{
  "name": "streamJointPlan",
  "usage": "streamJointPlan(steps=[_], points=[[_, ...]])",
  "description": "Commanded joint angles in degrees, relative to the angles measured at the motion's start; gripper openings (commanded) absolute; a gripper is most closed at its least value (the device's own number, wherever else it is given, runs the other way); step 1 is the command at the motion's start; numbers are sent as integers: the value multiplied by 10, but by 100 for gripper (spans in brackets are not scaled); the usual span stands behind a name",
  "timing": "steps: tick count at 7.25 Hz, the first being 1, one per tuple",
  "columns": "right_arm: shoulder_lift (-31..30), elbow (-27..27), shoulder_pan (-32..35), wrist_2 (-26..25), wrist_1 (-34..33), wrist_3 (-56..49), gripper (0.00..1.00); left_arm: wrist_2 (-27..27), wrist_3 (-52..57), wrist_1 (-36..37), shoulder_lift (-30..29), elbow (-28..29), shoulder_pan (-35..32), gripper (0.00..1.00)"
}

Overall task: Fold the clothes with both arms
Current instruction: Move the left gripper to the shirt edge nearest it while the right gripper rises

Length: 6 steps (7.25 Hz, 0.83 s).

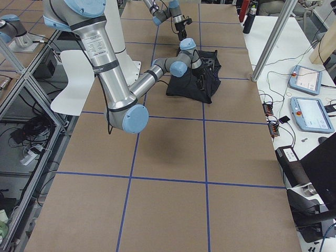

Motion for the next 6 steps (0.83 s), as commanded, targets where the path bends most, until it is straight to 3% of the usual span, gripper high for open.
streamJointPlan(steps=[1, 4, 6], points=[[-1, 4, 0, 2, 0, -1, 100, 17, -15, -1, 1, 6, 20, 89], [-1, 3, 0, 2, 0, -2, 100, 19, -13, 3, 2, 9, 20, 69], [-1, 0, -1, 2, 0, -3, 100, 18, -11, 3, 2, 15, 20, 69]])
